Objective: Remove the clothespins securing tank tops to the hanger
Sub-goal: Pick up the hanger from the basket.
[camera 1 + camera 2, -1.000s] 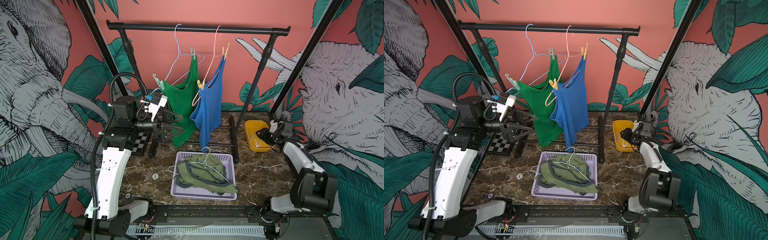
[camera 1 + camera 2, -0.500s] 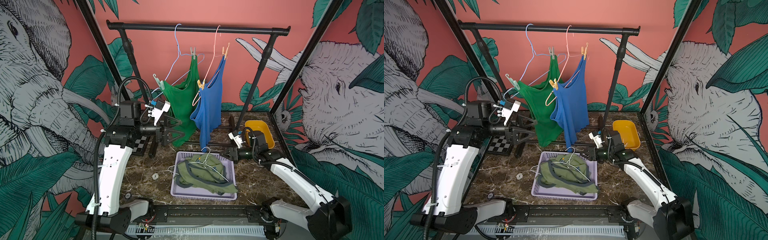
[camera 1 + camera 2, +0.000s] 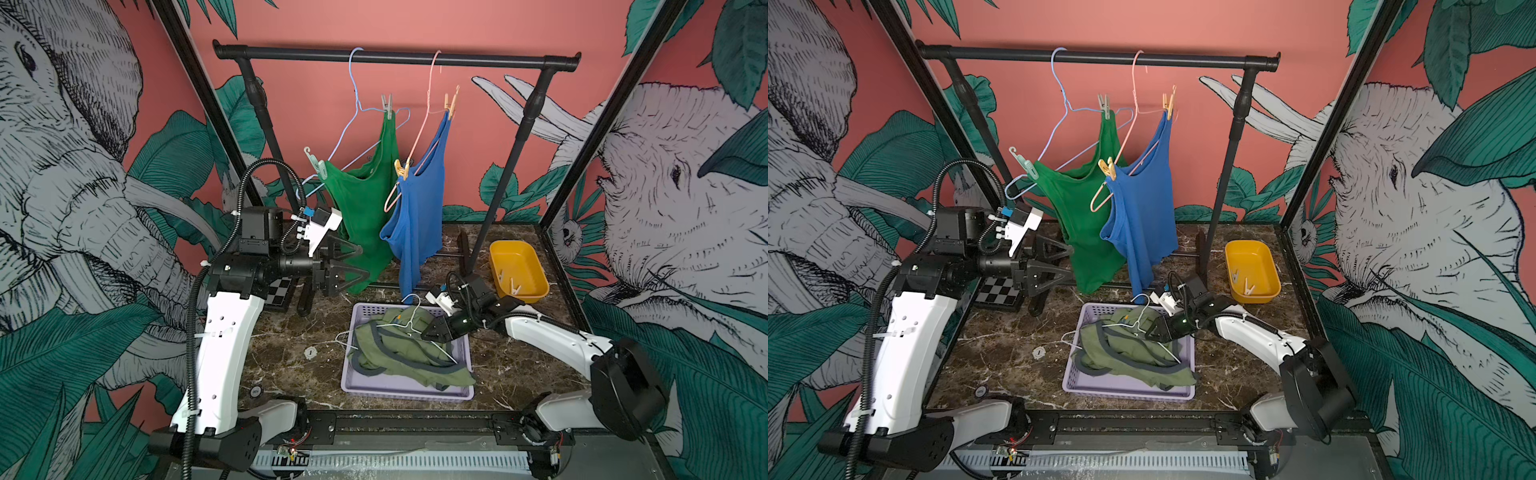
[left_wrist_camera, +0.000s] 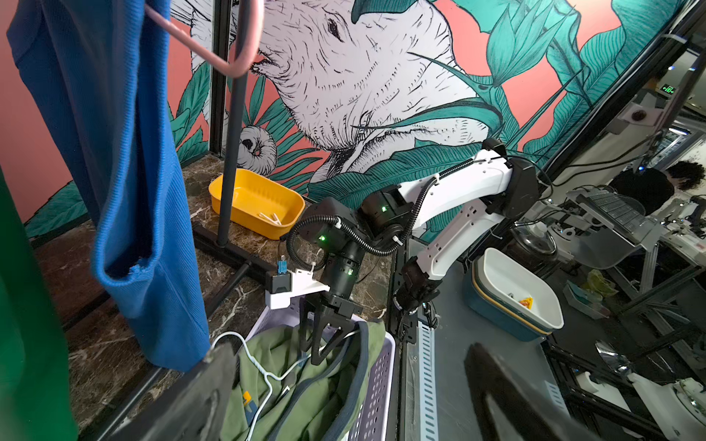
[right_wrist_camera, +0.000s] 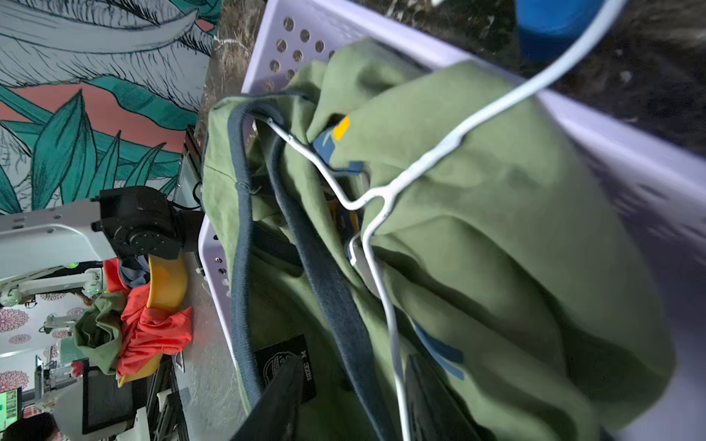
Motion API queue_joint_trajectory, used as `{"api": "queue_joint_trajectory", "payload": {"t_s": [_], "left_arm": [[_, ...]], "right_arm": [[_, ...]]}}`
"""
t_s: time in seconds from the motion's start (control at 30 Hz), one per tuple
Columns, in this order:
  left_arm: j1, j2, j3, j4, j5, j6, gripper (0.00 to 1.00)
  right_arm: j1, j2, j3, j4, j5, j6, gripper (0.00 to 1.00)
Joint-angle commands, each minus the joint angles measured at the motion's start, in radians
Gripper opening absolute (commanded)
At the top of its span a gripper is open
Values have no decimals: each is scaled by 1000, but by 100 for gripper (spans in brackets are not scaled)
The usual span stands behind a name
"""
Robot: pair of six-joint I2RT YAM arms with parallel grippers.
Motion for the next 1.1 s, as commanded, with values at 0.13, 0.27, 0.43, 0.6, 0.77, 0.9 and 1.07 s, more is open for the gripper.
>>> {"api": "queue_joint_trajectory", "payload": {"t_s": [0.13, 0.27, 0.43, 0.6, 0.77, 0.9, 1.07], "left_arm": [[-2, -22, -18, -29, 10, 42, 96], [-2, -29, -24, -32, 7, 47, 96], [-2, -31, -21, -35, 5, 50, 96], [-2, -30, -18, -30, 10, 46, 96], [-2, -24, -20, -16, 16, 32, 96], [-2, -26, -20, -11, 18, 24, 96], [-2, -21, -11, -11, 19, 21, 96]], "right_arm": [[34, 35, 5, 9, 14, -36, 42], [35, 59, 11, 0, 39, -50, 43], [35, 87, 23, 9, 50, -55, 42], [35, 105, 28, 42, 50, -50, 43], [35, 159, 46, 76, 37, -46, 40], [34, 185, 64, 97, 25, -42, 29], [35, 182, 79, 76, 20, -50, 5]]}}
